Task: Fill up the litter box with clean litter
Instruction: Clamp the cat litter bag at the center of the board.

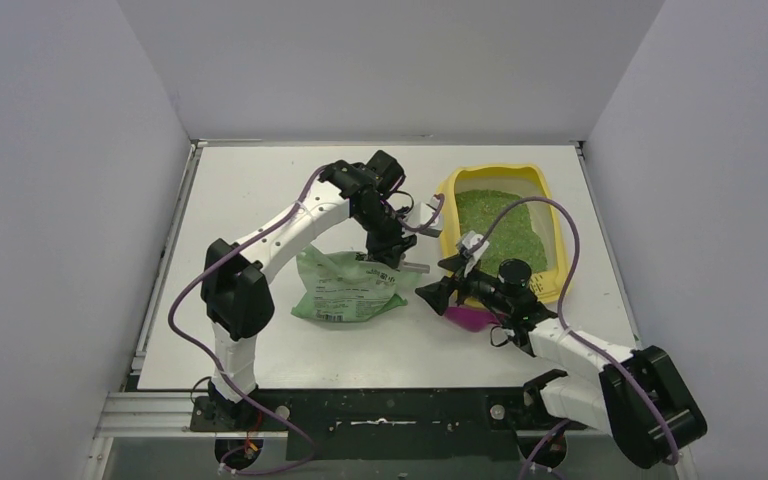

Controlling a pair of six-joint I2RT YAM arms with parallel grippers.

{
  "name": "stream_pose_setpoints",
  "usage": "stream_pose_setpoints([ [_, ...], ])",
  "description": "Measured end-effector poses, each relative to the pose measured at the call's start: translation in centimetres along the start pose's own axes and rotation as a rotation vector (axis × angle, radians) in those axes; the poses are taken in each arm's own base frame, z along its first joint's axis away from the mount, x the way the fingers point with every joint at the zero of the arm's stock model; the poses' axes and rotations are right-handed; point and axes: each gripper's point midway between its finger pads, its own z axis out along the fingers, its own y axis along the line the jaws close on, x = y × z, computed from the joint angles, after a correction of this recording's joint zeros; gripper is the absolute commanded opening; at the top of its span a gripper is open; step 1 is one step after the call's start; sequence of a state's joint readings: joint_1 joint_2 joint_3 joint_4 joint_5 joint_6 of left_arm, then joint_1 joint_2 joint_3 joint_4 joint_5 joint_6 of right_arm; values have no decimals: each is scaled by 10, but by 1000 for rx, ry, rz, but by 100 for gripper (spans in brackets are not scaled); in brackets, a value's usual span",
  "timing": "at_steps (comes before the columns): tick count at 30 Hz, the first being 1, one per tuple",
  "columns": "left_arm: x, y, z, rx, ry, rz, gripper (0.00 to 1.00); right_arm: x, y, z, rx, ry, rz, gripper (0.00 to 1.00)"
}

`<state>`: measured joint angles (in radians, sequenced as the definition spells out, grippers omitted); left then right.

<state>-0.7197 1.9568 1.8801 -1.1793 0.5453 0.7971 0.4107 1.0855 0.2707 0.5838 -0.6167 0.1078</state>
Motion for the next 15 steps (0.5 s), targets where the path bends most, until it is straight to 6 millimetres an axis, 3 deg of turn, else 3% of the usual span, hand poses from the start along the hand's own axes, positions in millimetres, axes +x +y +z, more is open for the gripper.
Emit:
stream_pose_setpoints([
  [7,1,0,0,9,-6,5,14,-1,1,25,-56,-9,-115,92],
  [15,5,1,-8,14,-40,-7,13,-5,-3,46,-89,-43,-160,81],
])
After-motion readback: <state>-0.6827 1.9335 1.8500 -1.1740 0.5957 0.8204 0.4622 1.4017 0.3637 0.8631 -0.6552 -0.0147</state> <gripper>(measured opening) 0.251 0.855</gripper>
